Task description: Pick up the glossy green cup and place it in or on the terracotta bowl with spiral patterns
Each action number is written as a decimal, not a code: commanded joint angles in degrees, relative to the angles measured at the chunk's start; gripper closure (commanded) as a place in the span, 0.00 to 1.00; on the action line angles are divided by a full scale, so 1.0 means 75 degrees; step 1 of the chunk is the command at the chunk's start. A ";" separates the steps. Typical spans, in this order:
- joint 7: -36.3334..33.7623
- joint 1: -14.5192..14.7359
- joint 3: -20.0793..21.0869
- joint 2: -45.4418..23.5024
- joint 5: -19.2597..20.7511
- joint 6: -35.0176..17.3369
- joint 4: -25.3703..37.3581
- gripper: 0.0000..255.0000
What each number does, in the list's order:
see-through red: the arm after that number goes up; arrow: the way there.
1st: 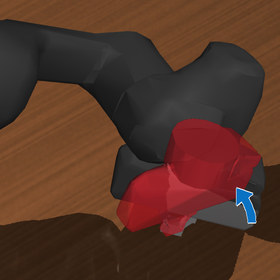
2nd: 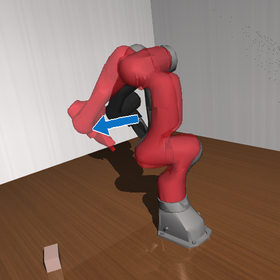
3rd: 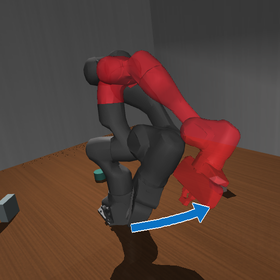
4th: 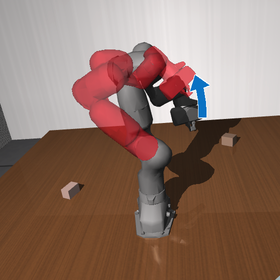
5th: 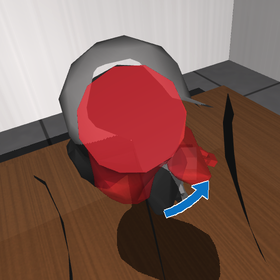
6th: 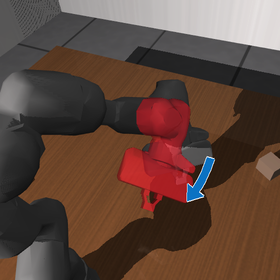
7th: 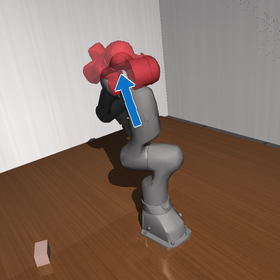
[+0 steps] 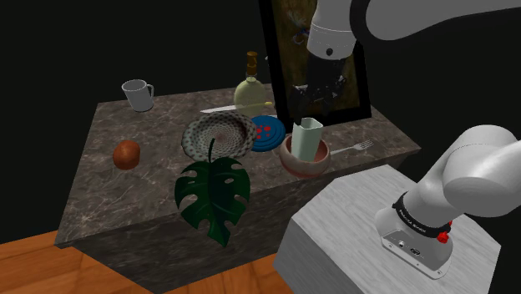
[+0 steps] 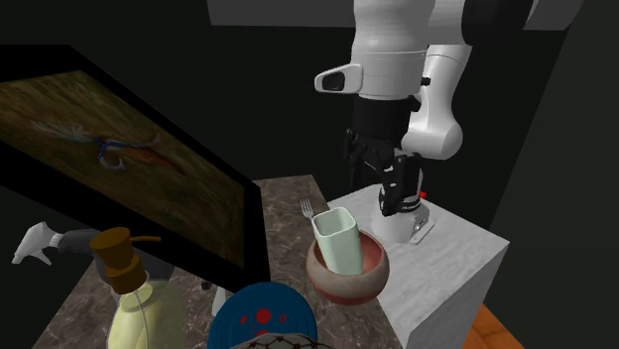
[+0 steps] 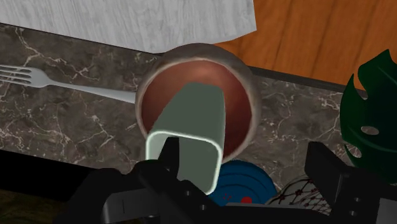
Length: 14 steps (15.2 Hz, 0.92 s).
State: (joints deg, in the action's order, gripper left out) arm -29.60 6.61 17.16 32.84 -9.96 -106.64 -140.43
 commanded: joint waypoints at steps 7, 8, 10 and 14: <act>-0.0025 -0.0049 -0.0124 0.0031 0.0103 0.0975 0.0944 0.00; -0.0025 -0.0049 -0.0125 0.0032 0.0103 0.0976 0.0943 0.00; -0.0025 -0.0049 -0.0124 0.0031 0.0103 0.0975 0.0944 0.00; -0.0025 -0.0049 -0.0124 0.0031 0.0103 0.0975 0.0944 0.00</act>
